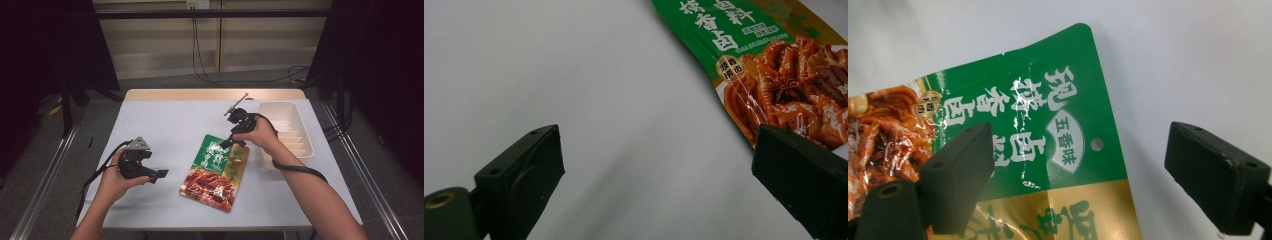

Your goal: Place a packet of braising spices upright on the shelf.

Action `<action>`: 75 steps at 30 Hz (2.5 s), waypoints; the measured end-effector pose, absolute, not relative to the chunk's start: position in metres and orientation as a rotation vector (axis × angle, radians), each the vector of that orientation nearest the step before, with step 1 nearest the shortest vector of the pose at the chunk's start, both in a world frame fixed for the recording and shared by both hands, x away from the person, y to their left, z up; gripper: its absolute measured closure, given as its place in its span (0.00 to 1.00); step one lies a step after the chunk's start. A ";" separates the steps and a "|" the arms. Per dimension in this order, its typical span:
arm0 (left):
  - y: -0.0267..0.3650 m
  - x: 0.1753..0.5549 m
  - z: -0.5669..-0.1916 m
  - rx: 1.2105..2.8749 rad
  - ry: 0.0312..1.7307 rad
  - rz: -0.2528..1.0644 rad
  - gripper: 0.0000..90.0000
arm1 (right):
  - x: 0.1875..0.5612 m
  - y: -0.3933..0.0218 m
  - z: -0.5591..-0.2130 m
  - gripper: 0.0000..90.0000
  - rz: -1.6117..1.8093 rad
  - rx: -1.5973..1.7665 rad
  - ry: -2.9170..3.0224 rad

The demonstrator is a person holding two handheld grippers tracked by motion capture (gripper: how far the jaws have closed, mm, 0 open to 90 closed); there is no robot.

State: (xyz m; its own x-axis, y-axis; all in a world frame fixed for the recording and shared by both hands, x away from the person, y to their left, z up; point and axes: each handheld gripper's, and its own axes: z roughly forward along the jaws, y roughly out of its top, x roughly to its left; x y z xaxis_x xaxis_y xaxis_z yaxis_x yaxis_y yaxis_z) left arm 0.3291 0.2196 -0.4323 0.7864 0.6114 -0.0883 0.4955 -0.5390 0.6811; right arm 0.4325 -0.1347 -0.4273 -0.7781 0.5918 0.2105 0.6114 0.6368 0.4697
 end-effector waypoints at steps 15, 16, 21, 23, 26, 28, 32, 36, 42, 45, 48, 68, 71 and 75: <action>0.220 0.329 -0.432 2.240 0.806 0.205 0.07 | 0.443 -0.126 -0.438 0.18 -0.722 -0.963 -2.851; 0.220 0.329 -0.431 2.239 0.801 0.210 0.07 | 0.443 -0.126 -0.438 0.20 -0.726 -0.954 -2.844; 0.220 0.329 -0.431 2.250 0.807 0.209 0.07 | 0.444 -0.122 -0.441 0.23 -0.702 -0.928 -2.843; 0.220 0.329 -0.432 2.245 0.807 0.207 0.07 | 0.445 -0.120 -0.442 0.24 -0.691 -0.911 -2.847; 0.220 0.329 -0.432 2.245 0.803 0.213 0.07 | 0.446 -0.117 -0.444 0.29 -0.677 -0.882 -2.850; 0.220 0.329 -0.432 2.246 0.803 0.212 0.07 | 0.446 -0.117 -0.444 0.29 -0.671 -0.897 -2.843; 0.220 0.329 -0.432 2.252 0.801 0.221 0.07 | 0.448 -0.118 -0.449 0.31 -0.623 -0.902 -2.839; 0.219 0.329 -0.432 2.255 0.799 0.220 0.07 | 0.449 -0.119 -0.452 0.32 -0.604 -0.900 -2.832; 0.219 0.329 -0.432 2.242 0.794 0.221 0.08 | 0.446 -0.120 -0.451 0.40 -0.588 -0.907 -2.793; 0.218 0.328 -0.431 2.257 0.795 0.224 0.08 | 0.445 -0.121 -0.449 0.43 -0.602 -0.897 -2.799; 0.218 0.328 -0.432 2.253 0.789 0.223 0.08 | 0.445 -0.122 -0.446 0.45 -0.618 -0.891 -2.794; 0.215 0.327 -0.430 2.258 0.784 0.236 0.08 | 0.440 -0.114 -0.434 0.62 -0.507 -0.855 -2.738; 0.214 0.327 -0.430 2.257 0.794 0.243 0.08 | 0.441 -0.111 -0.439 0.65 -0.475 -0.843 -2.720; 0.213 0.327 -0.431 2.261 0.785 0.229 0.08 | 0.442 -0.104 -0.447 0.67 -0.426 -0.815 -2.733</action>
